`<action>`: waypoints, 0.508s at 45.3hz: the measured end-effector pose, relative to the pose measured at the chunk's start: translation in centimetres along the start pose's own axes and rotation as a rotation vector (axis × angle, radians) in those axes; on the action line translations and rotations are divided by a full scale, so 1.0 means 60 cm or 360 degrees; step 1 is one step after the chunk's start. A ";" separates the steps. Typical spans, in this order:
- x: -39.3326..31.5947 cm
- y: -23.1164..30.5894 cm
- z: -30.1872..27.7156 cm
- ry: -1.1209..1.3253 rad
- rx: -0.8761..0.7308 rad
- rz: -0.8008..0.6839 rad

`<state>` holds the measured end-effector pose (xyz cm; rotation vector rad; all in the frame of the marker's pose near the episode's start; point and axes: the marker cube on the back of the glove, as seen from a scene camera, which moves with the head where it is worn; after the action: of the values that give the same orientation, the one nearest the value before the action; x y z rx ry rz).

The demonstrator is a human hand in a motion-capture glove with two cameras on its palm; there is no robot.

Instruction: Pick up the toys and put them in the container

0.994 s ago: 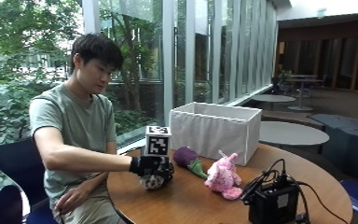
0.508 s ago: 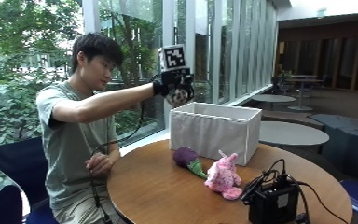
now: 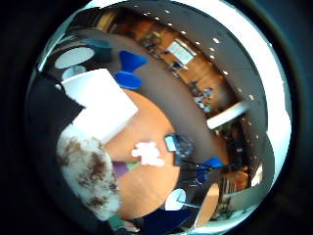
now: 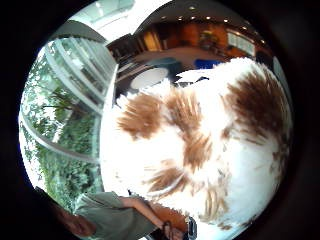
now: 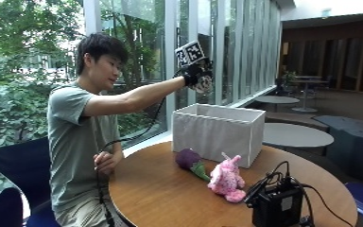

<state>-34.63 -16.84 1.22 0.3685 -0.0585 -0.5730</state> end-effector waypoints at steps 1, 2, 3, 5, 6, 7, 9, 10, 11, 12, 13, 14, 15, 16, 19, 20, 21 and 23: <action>-0.014 -0.010 0.009 -0.0043 -0.0019 -0.0012; -0.025 -0.019 0.019 -0.0077 -0.0041 -0.0020; -0.035 -0.028 0.029 -0.0098 -0.0068 -0.0025; -0.052 -0.047 0.056 -0.0111 -0.0160 -0.0031; -0.063 -0.057 0.071 -0.0111 -0.0227 -0.0037; -0.075 -0.067 0.086 -0.0107 -0.0301 -0.0051; -0.097 -0.081 0.110 -0.0084 -0.0445 -0.0088; -0.101 -0.083 0.117 -0.0060 -0.0505 -0.0103; -0.098 -0.081 0.122 -0.0029 -0.0557 -0.0115; -0.091 -0.076 0.126 -0.0001 -0.0599 -0.0132; -0.085 -0.071 0.128 0.0016 -0.0631 -0.0166; -0.082 -0.069 0.130 0.0023 -0.0659 -0.0218; -0.083 -0.069 0.132 0.0032 -0.0693 -0.0278; -0.084 -0.071 0.135 0.0054 -0.0741 -0.0329; -0.089 -0.082 0.138 0.0146 -0.0972 -0.0382; -0.094 -0.088 0.138 0.0148 -0.1052 -0.0383; -0.101 -0.093 0.136 0.0122 -0.1112 -0.0360; -0.109 -0.095 0.130 0.0007 -0.1144 -0.0229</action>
<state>-44.27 -20.27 6.75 -0.3277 0.1778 -0.6946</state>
